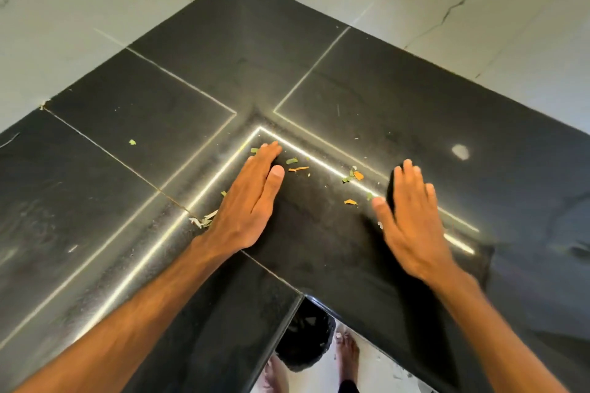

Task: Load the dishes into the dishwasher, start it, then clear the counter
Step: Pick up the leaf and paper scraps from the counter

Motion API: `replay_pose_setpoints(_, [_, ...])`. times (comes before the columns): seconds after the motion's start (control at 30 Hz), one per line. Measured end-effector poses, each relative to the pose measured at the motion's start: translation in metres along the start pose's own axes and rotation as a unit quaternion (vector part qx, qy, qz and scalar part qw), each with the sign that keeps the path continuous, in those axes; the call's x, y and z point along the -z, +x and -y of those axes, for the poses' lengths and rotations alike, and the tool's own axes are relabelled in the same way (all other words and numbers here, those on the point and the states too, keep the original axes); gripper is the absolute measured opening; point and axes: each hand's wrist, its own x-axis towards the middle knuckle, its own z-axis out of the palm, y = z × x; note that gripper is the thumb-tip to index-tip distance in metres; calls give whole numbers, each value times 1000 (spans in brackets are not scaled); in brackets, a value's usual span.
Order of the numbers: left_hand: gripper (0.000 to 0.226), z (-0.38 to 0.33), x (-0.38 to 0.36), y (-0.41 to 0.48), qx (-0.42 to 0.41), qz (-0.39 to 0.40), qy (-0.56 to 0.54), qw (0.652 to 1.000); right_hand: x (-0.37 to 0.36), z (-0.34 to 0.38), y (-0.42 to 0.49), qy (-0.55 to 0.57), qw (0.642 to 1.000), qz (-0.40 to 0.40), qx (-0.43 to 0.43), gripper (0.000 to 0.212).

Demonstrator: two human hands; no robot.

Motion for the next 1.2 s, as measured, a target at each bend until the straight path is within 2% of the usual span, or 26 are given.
replay_pose_setpoints(0.17, [61, 12, 3, -2, 4, -20, 61, 998, -41, 104, -16, -47, 998, -25, 14, 87])
replay_pose_setpoints(0.27, [54, 14, 14, -7, 1, -44, 62, 997, -58, 151, -9, 25, 996, -8, 80, 85])
replay_pose_setpoints(0.33, [52, 17, 26, -14, -7, -61, 77, 995, -57, 155, 6, 92, 990, -13, 101, 82])
replay_pose_setpoints(0.43, [52, 27, 41, -27, -3, -83, 109, 991, -49, 125, 40, 77, 992, -94, 32, 82])
replay_pose_setpoints(0.5, [53, 35, 45, -38, 11, -99, 140, 985, -45, 106, 59, 27, 995, -96, -27, 84])
replay_pose_setpoints(0.53, [54, 39, 45, -43, 22, -104, 152, 983, -46, 105, 66, 3, 996, -86, -27, 85])
replay_pose_setpoints(0.63, [59, 46, 40, -57, 45, -106, 177, 977, -57, 133, 75, -2, 995, -46, 85, 79])
replay_pose_setpoints(0.73, [60, 45, 44, -64, 37, -124, 154, 980, -75, 177, 61, 6, 974, 11, 227, 71])
replay_pose_setpoints(0.83, [54, 51, 66, -68, 39, -189, 102, 976, -88, 210, 39, 39, 950, 61, 302, 66])
replay_pose_setpoints(0.9, [50, 65, 88, -75, 48, -238, 100, 965, -91, 225, 30, 95, 937, 106, 318, 60])
replay_pose_setpoints(0.97, [45, 84, 115, -83, 68, -267, 128, 953, -87, 234, 30, 207, 924, 144, 286, 54])
replay_pose_setpoints(1.03, [46, 105, 145, -95, 107, -289, 166, 937, -82, 237, 35, 293, 914, 125, 252, 49])
replay_pose_setpoints(1.2, [70, 151, 202, -126, 275, -302, 282, 868, -75, 244, 36, 280, 925, 68, 248, 45])
